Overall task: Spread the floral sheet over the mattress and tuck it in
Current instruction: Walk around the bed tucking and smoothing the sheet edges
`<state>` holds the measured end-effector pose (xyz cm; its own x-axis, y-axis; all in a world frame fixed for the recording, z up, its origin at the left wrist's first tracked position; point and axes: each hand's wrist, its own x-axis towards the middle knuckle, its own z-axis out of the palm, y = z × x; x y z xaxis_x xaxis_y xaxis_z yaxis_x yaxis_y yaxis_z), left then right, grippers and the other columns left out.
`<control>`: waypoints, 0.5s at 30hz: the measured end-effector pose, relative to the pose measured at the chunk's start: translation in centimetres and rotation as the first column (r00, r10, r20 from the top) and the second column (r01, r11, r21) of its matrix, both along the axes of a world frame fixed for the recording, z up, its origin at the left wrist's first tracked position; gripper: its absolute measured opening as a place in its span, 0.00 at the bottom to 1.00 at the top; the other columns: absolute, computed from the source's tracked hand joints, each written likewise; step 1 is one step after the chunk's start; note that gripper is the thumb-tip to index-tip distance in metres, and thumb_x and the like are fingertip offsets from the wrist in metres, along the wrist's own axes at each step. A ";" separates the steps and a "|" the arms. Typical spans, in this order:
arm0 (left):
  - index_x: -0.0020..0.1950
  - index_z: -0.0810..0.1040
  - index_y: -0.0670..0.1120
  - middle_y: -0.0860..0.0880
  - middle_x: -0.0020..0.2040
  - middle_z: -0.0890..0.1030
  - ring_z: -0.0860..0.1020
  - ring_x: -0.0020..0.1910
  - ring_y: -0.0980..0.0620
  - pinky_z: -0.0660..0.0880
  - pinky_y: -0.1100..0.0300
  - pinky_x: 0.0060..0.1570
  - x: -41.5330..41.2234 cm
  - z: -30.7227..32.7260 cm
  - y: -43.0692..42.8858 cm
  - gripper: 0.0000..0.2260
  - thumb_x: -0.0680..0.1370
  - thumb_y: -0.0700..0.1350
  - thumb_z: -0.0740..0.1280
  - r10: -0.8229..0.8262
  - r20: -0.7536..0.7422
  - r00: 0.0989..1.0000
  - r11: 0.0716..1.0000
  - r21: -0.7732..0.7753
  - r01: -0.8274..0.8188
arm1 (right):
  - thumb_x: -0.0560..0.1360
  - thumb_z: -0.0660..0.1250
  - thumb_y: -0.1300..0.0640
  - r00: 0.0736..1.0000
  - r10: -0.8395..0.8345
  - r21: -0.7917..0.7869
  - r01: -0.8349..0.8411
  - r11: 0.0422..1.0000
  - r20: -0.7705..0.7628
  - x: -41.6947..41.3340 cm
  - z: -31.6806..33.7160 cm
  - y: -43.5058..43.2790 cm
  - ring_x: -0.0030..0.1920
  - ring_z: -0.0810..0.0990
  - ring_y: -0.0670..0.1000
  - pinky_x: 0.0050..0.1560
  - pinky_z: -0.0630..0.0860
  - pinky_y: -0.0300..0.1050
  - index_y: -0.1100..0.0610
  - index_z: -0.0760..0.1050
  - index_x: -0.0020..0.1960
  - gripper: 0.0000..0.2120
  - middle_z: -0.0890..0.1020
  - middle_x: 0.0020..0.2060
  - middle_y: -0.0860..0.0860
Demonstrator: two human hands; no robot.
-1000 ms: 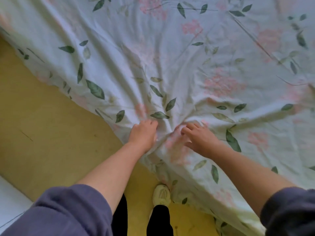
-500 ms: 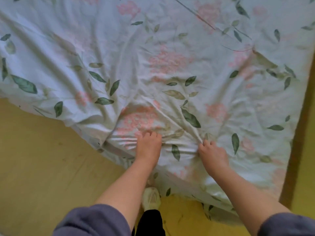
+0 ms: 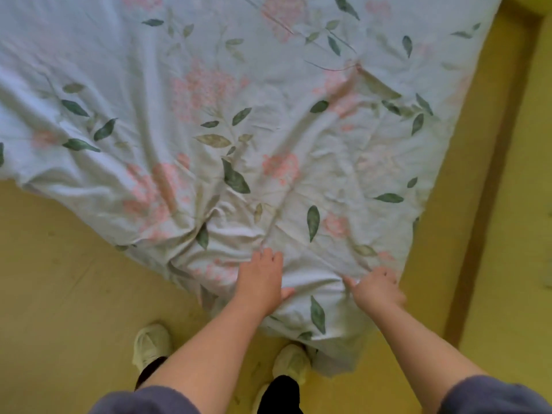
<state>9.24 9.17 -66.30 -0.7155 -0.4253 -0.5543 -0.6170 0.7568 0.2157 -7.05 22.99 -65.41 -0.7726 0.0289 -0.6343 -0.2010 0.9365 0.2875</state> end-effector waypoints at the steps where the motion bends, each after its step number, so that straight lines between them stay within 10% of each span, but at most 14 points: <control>1: 0.66 0.63 0.45 0.45 0.61 0.69 0.69 0.60 0.44 0.71 0.52 0.52 -1.1 0.0 2.0 0.31 0.73 0.65 0.62 0.008 -0.001 1.000 1.000 -0.009 -0.008 | 0.75 0.60 0.34 0.998 -0.056 -0.041 0.055 0.998 -0.017 -0.6 -0.5 0.7 0.66 0.71 0.60 0.55 0.72 0.51 0.63 0.52 0.75 0.43 0.61 0.72 0.58; 6: 0.54 0.74 0.46 0.47 0.49 0.75 0.76 0.47 0.46 0.72 0.54 0.38 -4.9 -1.0 7.7 0.19 0.68 0.51 0.74 0.028 0.018 0.999 0.995 -0.097 -0.027 | 0.73 0.68 0.42 0.927 -0.370 -0.398 0.363 0.843 0.061 -3.2 -4.0 5.0 0.59 0.76 0.64 0.56 0.76 0.59 0.60 0.63 0.66 0.31 0.73 0.63 0.60; 9: 0.56 0.72 0.46 0.46 0.53 0.76 0.76 0.53 0.45 0.71 0.54 0.43 -5.5 -1.5 7.8 0.09 0.76 0.38 0.63 0.000 0.012 1.000 0.996 -0.087 0.001 | 0.77 0.65 0.49 0.903 -0.410 -0.477 0.418 0.774 0.127 -5.1 -4.0 7.5 0.52 0.79 0.63 0.52 0.76 0.55 0.62 0.73 0.53 0.16 0.79 0.53 0.63; 15: 0.46 0.69 0.47 0.46 0.45 0.78 0.77 0.44 0.43 0.65 0.55 0.36 -5.7 -0.3 8.1 0.06 0.80 0.47 0.57 -0.097 -0.189 0.977 0.987 0.105 0.118 | 0.77 0.67 0.58 0.842 -0.421 -0.625 0.534 0.569 0.337 -7.5 -3.0 12.5 0.26 0.74 0.51 0.25 0.73 0.41 0.59 0.68 0.36 0.13 0.76 0.29 0.56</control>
<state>3.50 17.29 -66.56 -0.8475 -0.2813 -0.4502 -0.4752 0.7801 0.4069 -14.56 35.49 -68.40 -0.6804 -0.1066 -0.7250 0.3517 0.8204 -0.4508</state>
